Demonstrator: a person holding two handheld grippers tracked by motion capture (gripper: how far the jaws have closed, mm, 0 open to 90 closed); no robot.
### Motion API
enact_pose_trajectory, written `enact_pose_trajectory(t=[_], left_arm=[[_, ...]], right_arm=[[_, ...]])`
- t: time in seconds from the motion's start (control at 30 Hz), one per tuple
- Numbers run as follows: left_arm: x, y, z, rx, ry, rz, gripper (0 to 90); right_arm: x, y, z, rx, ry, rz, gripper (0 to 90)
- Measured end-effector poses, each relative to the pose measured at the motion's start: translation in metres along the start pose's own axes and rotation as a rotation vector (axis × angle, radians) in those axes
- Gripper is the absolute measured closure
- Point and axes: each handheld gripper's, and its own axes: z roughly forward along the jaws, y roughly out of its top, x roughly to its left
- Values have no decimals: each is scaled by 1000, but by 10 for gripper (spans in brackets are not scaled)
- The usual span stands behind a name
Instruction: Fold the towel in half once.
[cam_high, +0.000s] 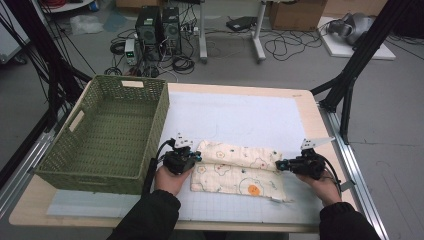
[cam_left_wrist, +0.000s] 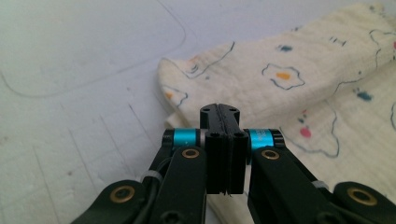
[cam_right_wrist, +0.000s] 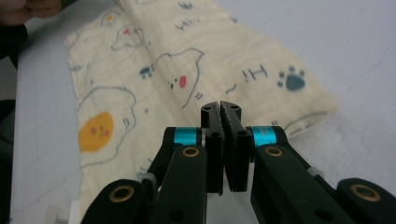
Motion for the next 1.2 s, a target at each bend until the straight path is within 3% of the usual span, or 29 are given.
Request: enact_pose_trajectory(t=[0.1, 0.2, 0.33, 0.47, 0.57, 0.67, 0.8, 0.9, 0.93, 1.2], left_arm=[[1, 1, -1, 4, -12, -2, 844], [2, 6, -5, -23, -18, -14, 711], [2, 22, -9, -66, -19, -15, 672], [5, 37, 4, -87, 9, -34, 660], [12, 38, 19, -57, 22, -80, 661], [17, 34, 33, -12, 27, -102, 677], [21, 30, 43, 35, 29, -108, 743], [20, 28, 46, 56, 27, -74, 895], [20, 28, 46, 60, 29, -67, 896], [20, 33, 32, -10, 36, -70, 900]], right_arm=[[1, -1, 1, 11, -15, 1, 804], [2, 6, -8, -30, -44, -8, 700], [0, 19, -19, -83, -66, -12, 619], [-8, 34, -16, -105, -94, -1, 566], [-16, 40, 0, -64, -98, 3, 554], [-21, 39, 14, -20, -95, 14, 568], [-26, 36, 27, 40, -91, 18, 686], [-25, 34, 29, 46, -89, 1, 809], [-25, 34, 28, 39, -82, -6, 846], [-18, 39, 16, -12, -92, -39, 855]])
